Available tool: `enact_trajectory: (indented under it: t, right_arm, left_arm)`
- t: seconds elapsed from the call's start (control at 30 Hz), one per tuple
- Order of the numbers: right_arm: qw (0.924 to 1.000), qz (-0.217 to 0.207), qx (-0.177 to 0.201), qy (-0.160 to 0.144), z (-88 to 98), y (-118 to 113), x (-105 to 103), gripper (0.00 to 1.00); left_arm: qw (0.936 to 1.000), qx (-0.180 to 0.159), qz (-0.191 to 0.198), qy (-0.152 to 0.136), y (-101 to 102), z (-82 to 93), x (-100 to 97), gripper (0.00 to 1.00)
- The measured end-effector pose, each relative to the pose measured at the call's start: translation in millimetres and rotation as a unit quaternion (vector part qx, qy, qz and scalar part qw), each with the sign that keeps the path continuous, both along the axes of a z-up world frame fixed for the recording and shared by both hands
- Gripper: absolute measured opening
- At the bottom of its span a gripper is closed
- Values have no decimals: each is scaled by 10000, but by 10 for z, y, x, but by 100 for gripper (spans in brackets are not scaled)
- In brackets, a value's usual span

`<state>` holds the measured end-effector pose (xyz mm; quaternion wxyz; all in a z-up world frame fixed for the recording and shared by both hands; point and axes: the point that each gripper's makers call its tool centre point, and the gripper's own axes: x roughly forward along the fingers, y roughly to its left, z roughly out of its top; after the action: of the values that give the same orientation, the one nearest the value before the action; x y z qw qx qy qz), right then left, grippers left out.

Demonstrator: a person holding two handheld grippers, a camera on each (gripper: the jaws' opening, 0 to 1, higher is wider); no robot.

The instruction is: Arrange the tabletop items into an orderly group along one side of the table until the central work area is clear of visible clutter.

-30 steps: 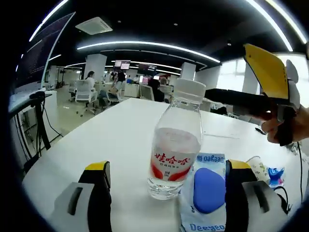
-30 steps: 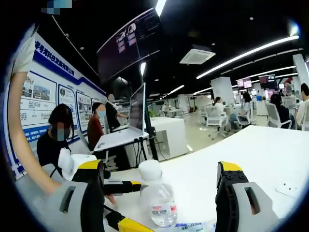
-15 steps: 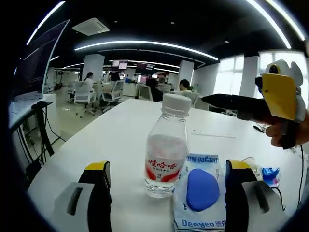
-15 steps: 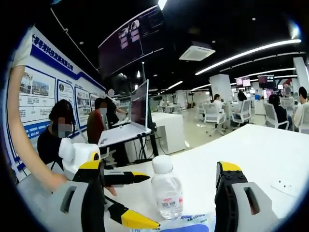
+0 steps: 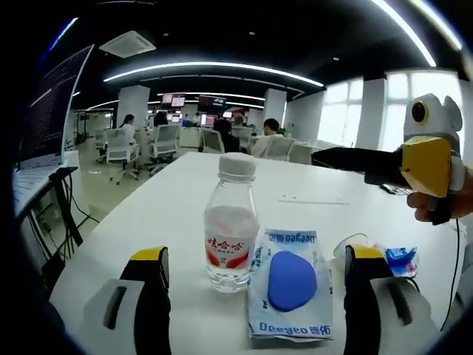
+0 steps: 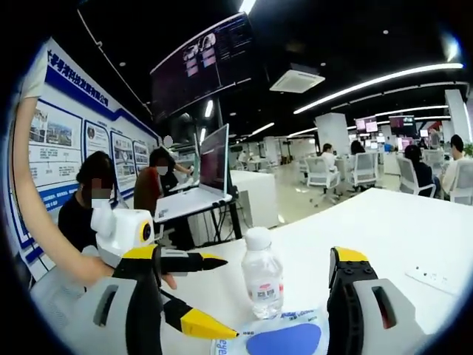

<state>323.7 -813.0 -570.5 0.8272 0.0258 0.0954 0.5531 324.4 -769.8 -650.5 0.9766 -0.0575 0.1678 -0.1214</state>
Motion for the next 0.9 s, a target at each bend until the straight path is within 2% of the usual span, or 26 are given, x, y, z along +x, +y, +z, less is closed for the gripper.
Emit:
enact_trajectory:
  t: [0.17, 0.67, 0.77, 0.87, 0.9]
  right_arm:
    - [10000, -64, -71, -17, -11, -134, -79, 92]
    - [9995, -299, -63, 27, 46, -422, -136, 90]
    - [9995, -303, -97, 60, 25, -441, -131, 90]
    - [9994, -184, -254, 119, -70, -454, -124, 85]
    - [9992, -151, -335, 132, -107, -462, -115, 83]
  left_arm:
    - [9999, 17, -102, 0, -55, 30, -70, 96]
    - [9993, 103, -321, 133, -187, 55, -223, 95]
    - [9994, 40, -314, 150, -195, 54, -233, 94]
    - [9989, -357, -245, 192, -224, 46, -254, 95]
    - [9987, -389, -240, 232, -221, 24, -263, 95]
